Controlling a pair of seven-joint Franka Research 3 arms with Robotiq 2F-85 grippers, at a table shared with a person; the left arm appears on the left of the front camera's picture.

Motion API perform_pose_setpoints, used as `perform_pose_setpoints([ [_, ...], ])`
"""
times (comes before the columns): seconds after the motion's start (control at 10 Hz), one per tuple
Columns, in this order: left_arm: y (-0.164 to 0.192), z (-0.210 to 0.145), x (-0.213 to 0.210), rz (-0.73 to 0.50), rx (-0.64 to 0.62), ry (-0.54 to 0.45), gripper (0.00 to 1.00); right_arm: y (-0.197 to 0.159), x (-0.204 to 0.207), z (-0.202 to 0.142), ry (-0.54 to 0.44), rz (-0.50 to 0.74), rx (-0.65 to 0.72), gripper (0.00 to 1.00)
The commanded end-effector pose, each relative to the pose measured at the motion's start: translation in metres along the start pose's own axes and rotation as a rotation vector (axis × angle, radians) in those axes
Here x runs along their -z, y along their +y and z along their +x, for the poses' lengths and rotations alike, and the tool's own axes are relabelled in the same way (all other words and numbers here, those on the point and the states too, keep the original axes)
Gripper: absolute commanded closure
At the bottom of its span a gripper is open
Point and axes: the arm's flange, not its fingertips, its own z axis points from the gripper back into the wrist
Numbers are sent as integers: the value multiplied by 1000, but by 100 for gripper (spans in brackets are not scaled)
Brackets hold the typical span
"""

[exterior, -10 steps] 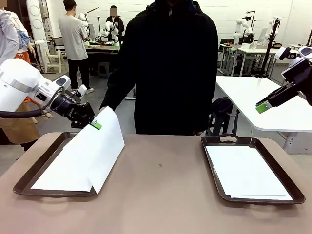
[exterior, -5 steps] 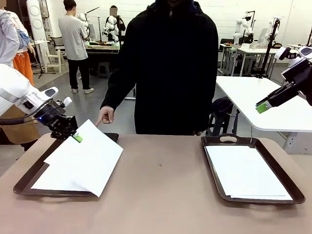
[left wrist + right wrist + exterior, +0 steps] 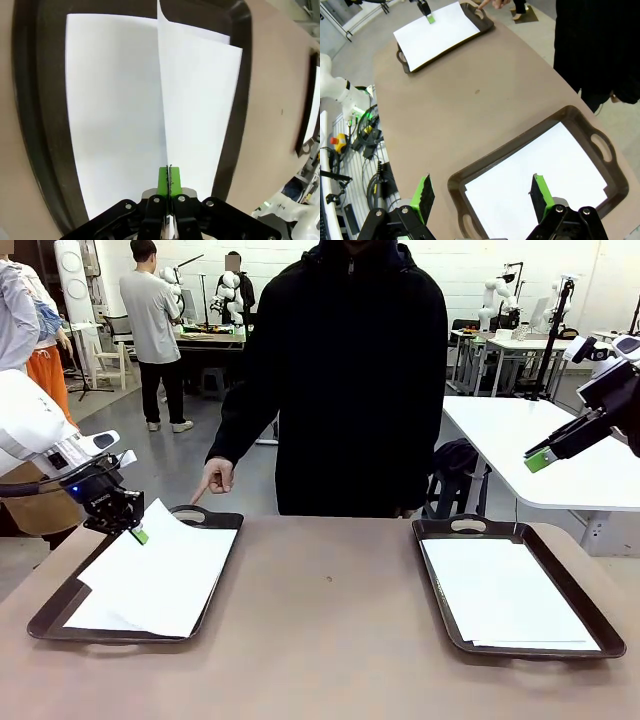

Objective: Sort the A4 documents.
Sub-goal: Place the A4 Paper in the designated Handle tray.

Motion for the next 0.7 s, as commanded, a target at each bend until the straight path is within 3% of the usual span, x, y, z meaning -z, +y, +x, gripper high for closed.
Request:
perform_pose_setpoints([
  [0.0, 1, 6, 0, 51, -37, -5, 99, 1, 1, 0, 2, 4, -1, 0],
  [0.3, 1, 9, 2, 81, -53, -7, 99, 1, 1, 0, 2, 4, -1, 0],
  [0.4, 1, 9, 3, 98, -52, -2, 81, 1, 1, 0, 2, 4, -1, 0],
  [0.5, 1, 8, 1, 121, -57, 3, 81, 1, 1, 0, 2, 4, -1, 0],
  [0.6, -1, 7, -2, 147, -59, 4, 62, 1, 1, 0, 2, 4, -1, 0],
])
